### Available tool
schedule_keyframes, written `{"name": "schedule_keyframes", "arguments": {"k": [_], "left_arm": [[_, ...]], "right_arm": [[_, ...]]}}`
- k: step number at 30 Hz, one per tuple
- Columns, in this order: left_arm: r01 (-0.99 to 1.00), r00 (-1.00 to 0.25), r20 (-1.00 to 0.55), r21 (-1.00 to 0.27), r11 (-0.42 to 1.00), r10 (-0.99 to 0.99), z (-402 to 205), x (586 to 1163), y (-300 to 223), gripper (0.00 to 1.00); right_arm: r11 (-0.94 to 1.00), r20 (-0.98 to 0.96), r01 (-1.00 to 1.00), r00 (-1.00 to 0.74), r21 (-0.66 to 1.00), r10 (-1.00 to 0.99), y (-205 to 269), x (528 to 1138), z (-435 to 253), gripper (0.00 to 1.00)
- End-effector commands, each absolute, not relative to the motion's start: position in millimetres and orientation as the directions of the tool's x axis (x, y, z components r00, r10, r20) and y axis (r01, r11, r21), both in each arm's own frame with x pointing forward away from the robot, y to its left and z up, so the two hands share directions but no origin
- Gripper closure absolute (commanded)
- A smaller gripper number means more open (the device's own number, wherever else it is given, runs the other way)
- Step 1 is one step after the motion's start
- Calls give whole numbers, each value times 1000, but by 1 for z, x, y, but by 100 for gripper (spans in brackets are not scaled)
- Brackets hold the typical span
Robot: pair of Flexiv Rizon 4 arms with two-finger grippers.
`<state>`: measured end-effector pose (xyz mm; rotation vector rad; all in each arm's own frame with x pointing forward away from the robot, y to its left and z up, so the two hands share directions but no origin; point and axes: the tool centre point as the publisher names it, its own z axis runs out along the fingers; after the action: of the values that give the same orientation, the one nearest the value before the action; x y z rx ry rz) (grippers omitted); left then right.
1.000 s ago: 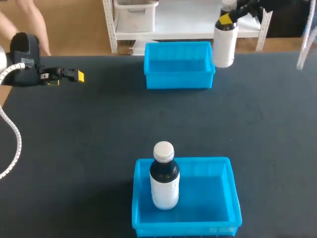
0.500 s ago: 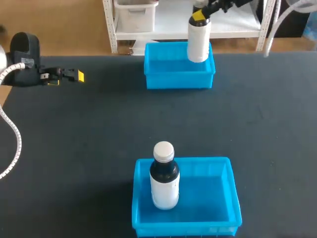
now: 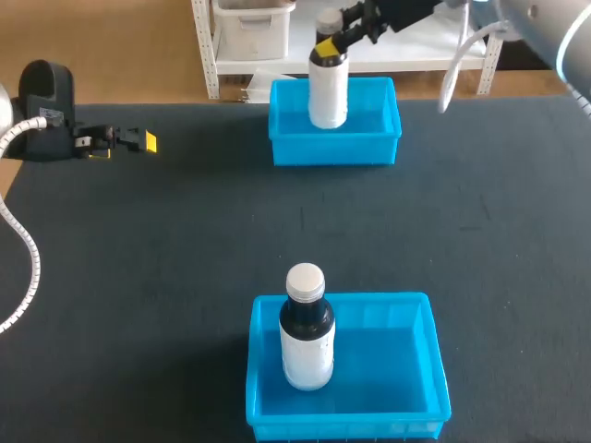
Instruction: Pick up the bottle, and place it in the far bin if it is heavy, or in the near bin if it is light.
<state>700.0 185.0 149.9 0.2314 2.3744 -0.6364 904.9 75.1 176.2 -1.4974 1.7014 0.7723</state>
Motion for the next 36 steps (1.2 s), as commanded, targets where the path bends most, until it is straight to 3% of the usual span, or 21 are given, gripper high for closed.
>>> {"name": "schedule_keyframes", "arguments": {"k": [1, 24, 36], "left_arm": [[321, -767, -642, -383, 866, 0, 150, 700, 185, 0], [321, -767, -642, -383, 866, 0, 150, 700, 185, 0], [321, -767, -642, -383, 866, 0, 150, 700, 185, 0]], "right_arm": [[-8, -833, -997, -57, 74, -550, 89, 920, 169, 65], [-45, -842, -994, -60, 99, -536, 105, 933, 134, 65], [-46, -838, -991, -80, 125, -540, 109, 936, 124, 54]]}}
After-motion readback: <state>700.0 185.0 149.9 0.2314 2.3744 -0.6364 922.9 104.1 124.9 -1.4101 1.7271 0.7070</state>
